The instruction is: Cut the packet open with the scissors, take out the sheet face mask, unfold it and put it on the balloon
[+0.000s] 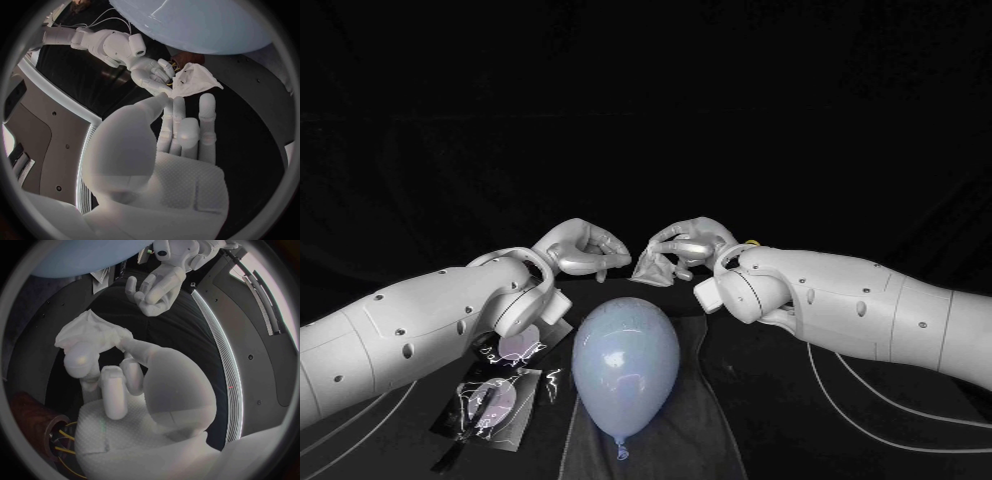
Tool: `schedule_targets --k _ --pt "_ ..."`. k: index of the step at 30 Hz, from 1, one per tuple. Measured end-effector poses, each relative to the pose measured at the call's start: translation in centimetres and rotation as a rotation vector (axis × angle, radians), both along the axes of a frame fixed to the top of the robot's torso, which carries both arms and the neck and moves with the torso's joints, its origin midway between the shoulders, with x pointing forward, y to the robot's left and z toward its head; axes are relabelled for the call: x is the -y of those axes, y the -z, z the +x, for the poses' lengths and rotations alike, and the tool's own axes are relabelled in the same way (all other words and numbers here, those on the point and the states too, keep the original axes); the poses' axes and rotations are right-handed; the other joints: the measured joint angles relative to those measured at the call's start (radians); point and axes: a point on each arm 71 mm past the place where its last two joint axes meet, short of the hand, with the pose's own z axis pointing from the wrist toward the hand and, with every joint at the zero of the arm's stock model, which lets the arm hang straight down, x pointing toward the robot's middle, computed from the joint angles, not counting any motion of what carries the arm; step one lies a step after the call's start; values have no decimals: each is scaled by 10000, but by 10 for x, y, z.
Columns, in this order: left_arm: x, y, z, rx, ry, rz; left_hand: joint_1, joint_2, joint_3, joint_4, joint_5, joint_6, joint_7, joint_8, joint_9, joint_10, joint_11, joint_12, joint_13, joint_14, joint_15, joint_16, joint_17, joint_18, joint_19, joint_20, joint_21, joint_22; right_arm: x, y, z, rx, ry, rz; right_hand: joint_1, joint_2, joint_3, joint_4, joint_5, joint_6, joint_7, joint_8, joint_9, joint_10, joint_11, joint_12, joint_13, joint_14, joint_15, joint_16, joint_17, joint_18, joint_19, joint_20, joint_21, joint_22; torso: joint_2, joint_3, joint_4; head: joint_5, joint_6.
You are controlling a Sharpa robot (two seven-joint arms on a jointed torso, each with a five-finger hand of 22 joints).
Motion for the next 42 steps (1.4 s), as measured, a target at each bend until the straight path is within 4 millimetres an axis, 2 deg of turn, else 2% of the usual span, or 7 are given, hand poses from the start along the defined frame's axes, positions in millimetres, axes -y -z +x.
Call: schedule_targets --k 11,15,20,23,34,37,42 --pt "11 14 3 -478 -100 192 -740 -604 -603 736 5 -906 408 -923 -457 660 189 -229 -72 656 165 -16 897 -19 737 -25 390 468 -8 -1 -7 -70 -252 108 -40 -41 38 -39 -16 4 7 40 3 29 30 0 -1 0 1 2 6 -7 0 0 42 -8 10 7 -6 4 0" --pt "14 15 4 -623 -183 289 -716 -650 -695 827 5 -1056 430 -1085 -578 770 199 -258 -17 434 168 -142 296 -25 893 0 463 567 -9 -1 -9 -84 -308 129 -40 -42 38 -39 -16 30 -18 55 2 66 -5 -1 12 -1 0 26 6 -9 0 0 42 -7 10 6 -6 22 -7" --pt "16 17 5 -756 -283 384 -584 -781 -796 927 5 -1111 485 -1283 -698 824 252 -257 96 1915 321 113 3843 -29 1006 110 528 626 -12 -1 -11 -100 -421 160 -40 -42 38 -40 -16 32 -22 55 3 67 -5 -1 25 -1 1 26 6 -11 -1 0 42 -4 9 7 -6 27 -8" --pt "16 18 6 -805 -374 432 -451 -743 -892 1022 5 -1141 514 -1432 -811 824 252 -178 188 2482 380 252 5095 -31 1037 141 542 665 -14 -1 -12 -109 -490 177 -40 -42 38 -40 -16 32 -22 55 3 66 -5 -1 28 -1 1 26 4 -13 0 0 42 -2 7 7 -6 28 -8" --pt "17 18 6 -823 -524 444 -157 -878 -1405 1535 4 -1266 595 -1853 -1156 740 336 -59 500 2532 396 401 5304 -36 1151 185 581 743 -16 -1 -13 -150 -613 194 -39 -42 37 -40 -16 29 -24 51 11 65 -5 -4 28 -1 1 17 -1 -71 -1 0 42 0 6 -6 0 22 -23" --pt "17 18 6 -810 -550 431 -65 -970 -1843 1861 4 -1364 544 -2028 -1298 713 364 5 683 1190 335 -1040 5261 -37 1214 179 582 760 -16 -1 -13 -168 -637 192 -39 -42 37 -40 -17 27 -26 50 13 65 -5 -5 30 -1 1 16 0 -73 -1 0 41 -1 4 -7 1 22 -25" --pt "17 17 7 -787 -582 400 164 -815 -2193 2152 4 -1248 552 -2035 -1376 713 363 5 800 1459 221 -1447 4694 -39 1268 125 581 777 -17 -1 -13 -192 -672 184 -39 -42 37 -40 -17 8 -34 47 15 64 -6 -5 35 -1 1 14 2 -73 -1 1 41 -3 4 -7 1 23 -26"
